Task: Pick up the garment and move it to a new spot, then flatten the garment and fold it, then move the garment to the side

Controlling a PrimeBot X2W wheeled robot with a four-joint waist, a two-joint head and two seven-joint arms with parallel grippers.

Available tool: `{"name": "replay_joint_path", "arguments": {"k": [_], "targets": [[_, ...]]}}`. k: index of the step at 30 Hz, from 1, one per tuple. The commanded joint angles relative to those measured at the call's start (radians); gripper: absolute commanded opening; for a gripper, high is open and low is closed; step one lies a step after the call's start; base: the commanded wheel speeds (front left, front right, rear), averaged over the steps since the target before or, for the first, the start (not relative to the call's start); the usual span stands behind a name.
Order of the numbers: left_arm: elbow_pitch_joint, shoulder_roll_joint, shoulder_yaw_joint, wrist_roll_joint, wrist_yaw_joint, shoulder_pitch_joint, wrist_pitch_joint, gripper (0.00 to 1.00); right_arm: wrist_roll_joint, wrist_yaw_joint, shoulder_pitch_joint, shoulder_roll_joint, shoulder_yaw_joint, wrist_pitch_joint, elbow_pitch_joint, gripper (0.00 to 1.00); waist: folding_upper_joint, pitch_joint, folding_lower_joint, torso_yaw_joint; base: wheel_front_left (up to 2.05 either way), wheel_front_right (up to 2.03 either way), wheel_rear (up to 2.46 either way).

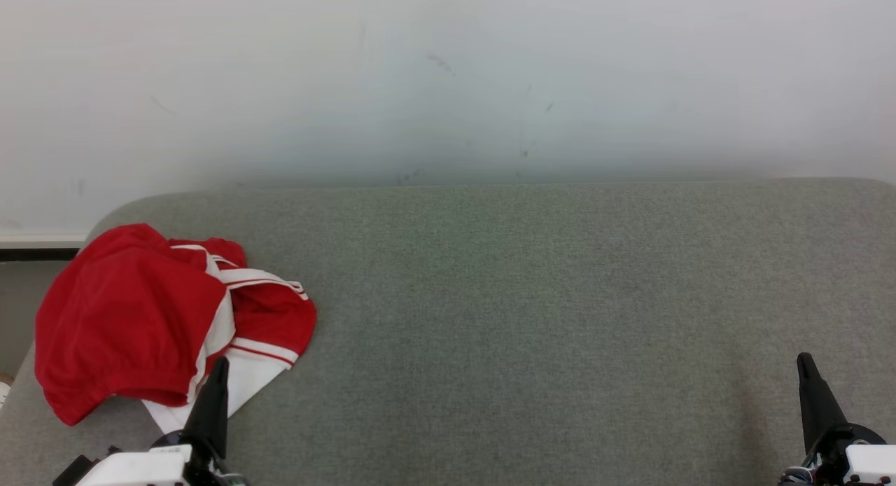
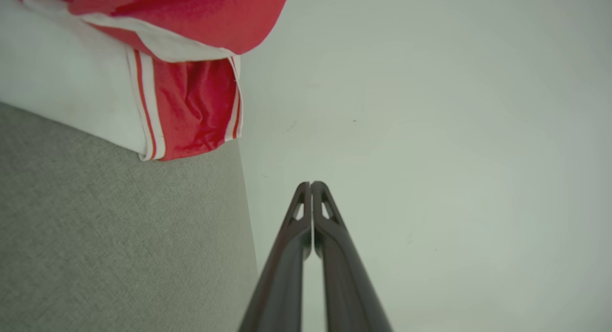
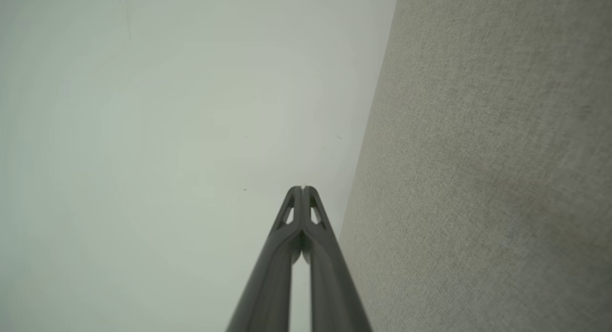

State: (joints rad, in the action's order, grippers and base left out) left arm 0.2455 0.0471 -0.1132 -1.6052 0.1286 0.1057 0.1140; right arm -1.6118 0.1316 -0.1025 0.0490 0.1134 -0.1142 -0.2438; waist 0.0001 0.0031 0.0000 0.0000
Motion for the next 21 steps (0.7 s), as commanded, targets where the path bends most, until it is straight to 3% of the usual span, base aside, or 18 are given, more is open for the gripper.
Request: {"name": "replay_joint_path", "arguments": {"k": [1, 21], "targets": [[0.000, 0.007, -0.002, -0.015, 0.004, 0.007, 0.003, 0.00, -0.002, -0.002, -0.012, 0.002, 0.002, -0.002, -0.003, 0.00, -0.0001, 0.000, 0.0000, 0.000, 0.00, 0.00, 0.00], [0.000, 0.007, -0.002, -0.015, 0.005, 0.007, 0.003, 0.00, -0.002, -0.002, -0.012, 0.002, 0.002, -0.002, -0.003, 0.00, -0.0001, 0.000, 0.0000, 0.000, 0.00, 0.00, 0.00]]}}
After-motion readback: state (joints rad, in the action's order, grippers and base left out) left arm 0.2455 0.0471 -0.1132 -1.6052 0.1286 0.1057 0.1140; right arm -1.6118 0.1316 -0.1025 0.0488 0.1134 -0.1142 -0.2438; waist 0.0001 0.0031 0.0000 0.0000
